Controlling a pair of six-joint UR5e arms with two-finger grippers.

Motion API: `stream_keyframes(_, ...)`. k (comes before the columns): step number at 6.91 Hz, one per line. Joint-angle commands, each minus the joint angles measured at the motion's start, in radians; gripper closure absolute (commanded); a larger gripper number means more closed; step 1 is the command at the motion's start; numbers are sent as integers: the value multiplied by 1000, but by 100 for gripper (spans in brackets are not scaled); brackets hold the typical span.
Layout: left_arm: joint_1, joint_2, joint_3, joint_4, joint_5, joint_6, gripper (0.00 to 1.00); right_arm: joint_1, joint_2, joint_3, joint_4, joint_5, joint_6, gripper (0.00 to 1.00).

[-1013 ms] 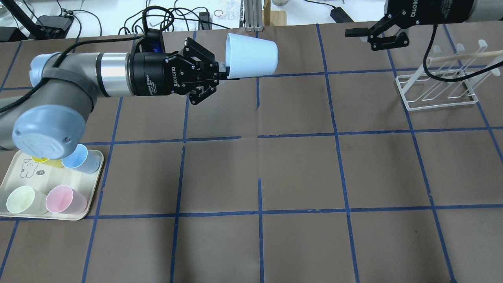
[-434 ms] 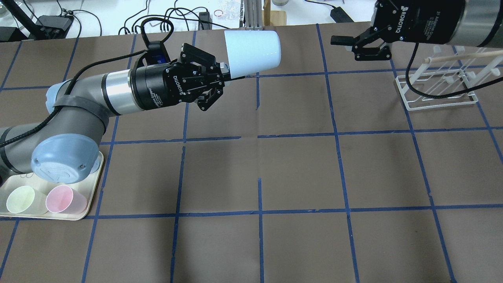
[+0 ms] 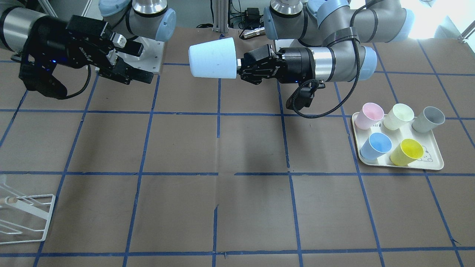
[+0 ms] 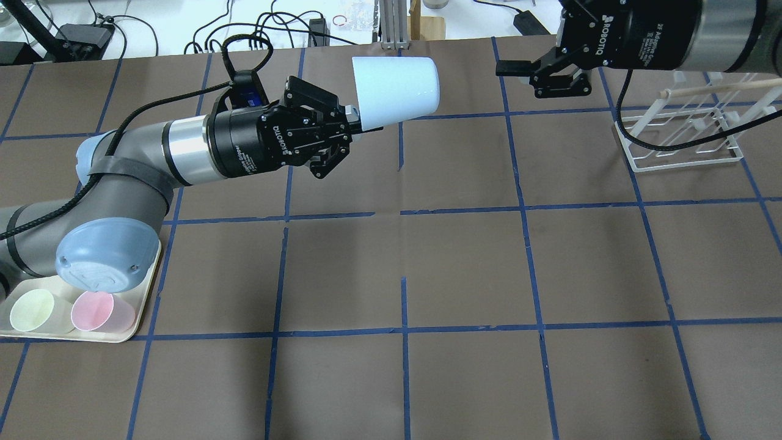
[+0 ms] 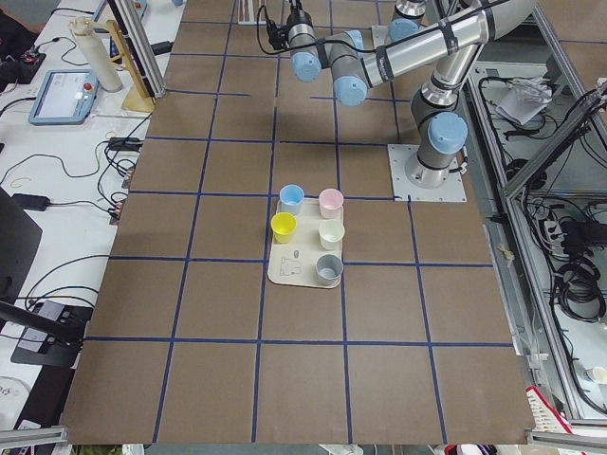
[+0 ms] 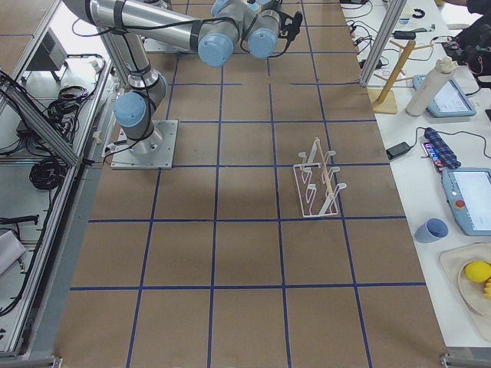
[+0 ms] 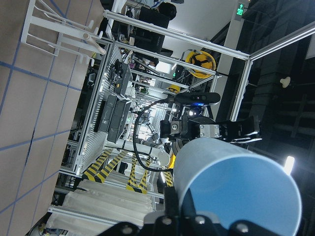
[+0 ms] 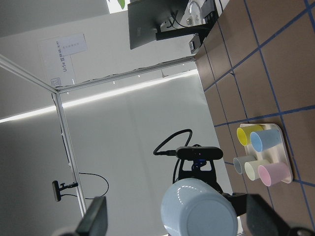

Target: Transfer IKEA cup to right arm and place on rack

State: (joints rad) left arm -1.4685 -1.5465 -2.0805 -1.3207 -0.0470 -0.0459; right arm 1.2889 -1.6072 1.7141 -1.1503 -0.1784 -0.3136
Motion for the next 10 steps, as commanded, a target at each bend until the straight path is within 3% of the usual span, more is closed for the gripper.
stream_keyframes(1, -1, 0, -4, 1, -1, 4, 100, 35, 10, -1, 1, -92, 5, 0)
stream_keyframes(10, 0, 0, -9, 4, -2, -2, 100, 127, 12, 13, 12, -58, -2, 0)
